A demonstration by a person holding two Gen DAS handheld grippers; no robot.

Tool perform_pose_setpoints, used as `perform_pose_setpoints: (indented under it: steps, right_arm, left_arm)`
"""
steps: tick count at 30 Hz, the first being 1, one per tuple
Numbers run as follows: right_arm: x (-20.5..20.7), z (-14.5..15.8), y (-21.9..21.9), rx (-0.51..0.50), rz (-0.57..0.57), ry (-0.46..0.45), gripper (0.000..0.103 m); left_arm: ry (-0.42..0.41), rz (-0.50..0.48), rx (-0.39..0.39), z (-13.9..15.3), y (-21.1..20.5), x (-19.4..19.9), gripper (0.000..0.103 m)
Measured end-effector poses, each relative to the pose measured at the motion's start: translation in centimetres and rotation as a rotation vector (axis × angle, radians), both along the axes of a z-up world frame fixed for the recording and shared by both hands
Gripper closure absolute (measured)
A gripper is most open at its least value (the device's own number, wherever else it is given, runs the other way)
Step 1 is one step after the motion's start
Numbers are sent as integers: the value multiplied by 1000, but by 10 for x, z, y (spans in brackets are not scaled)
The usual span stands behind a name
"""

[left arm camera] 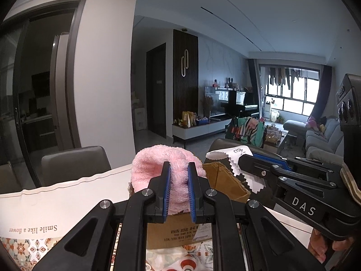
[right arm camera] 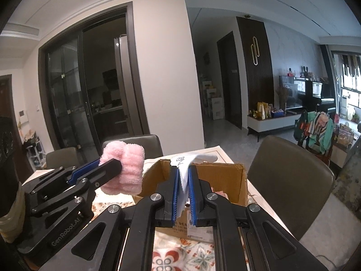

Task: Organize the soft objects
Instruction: 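Lift and carry the pink item and white cloth over the box with both tools, then open both tools to drop the pink item and white cloth into the box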

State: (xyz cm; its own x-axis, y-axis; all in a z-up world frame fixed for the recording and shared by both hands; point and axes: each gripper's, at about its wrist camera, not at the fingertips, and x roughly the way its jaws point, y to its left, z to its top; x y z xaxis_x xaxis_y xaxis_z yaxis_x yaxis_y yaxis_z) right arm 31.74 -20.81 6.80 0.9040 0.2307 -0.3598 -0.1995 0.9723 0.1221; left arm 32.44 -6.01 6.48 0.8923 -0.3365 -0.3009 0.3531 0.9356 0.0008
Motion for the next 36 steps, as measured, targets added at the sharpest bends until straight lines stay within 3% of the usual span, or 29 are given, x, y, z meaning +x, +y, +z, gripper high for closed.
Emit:
perform_pose_setpoints:
  steps: [12,31,34,36]
  right_arm:
    - [45,-26,-9,-27,-25,46,93]
    - [109,-76,-24,-63,-58,216,93]
    - [112,-79,-26,-74,-66,236,90]
    - [112,-81,-30,-64,-76,254,84]
  left_arm:
    - [35,-7,38,-26,-18,56,87]
    - [189,-22,104,-83,-41,117,86]
    - [190,-13,103,-86,-42,118,80]
    - [180,-18,104,-86,-43,114,68]
